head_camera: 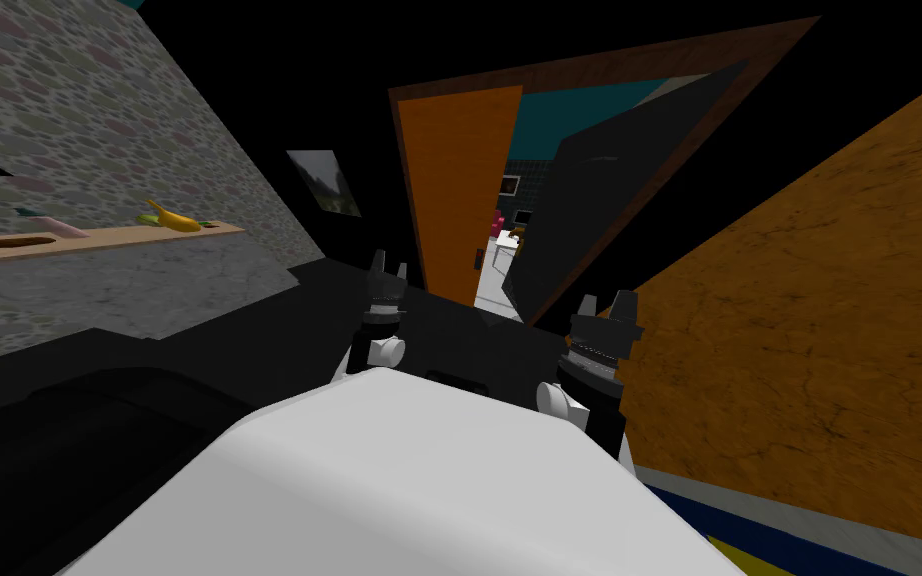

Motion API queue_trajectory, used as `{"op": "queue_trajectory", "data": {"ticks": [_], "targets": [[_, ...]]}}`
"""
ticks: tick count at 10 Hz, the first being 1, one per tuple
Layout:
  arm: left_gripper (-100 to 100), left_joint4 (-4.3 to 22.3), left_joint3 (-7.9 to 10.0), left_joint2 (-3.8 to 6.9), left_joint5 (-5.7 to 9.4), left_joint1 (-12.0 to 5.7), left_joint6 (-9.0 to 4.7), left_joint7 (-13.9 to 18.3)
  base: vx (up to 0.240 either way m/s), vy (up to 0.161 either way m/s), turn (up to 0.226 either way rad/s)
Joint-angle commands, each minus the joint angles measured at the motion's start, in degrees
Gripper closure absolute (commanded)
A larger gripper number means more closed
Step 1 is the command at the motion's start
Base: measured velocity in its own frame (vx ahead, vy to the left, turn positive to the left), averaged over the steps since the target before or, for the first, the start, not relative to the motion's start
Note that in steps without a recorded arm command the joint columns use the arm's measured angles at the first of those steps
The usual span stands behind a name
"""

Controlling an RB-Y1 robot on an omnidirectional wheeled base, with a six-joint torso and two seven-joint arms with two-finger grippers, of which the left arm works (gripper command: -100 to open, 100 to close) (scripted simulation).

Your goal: Push the door open

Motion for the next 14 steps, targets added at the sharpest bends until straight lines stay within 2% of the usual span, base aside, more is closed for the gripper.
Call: {"op": "queue_trajectory", "data": {"ticks": [1,3,10,11,14], "targets": [[-100,2.2,0.35,0.47,0.22,-1.21,-0.16,-0.3,0.083,-0.076,-0.017],[-100,4.1,0.67,0.85,0.41,-2.30,-0.31,-0.6,0.053,0.019,-0.064],[-100,15.5,2.56,2.68,1.57,-8.73,-1.16,-2.3,0.077,0.006,-0.061],[-100,15.6,2.56,2.68,1.57,-8.73,-1.16,-2.3,0.057,0.002,-0.015],[-100,20.8,3.50,3.42,2.15,-11.97,-1.59,-3.1,0.072,0.000,-0.067]]}}
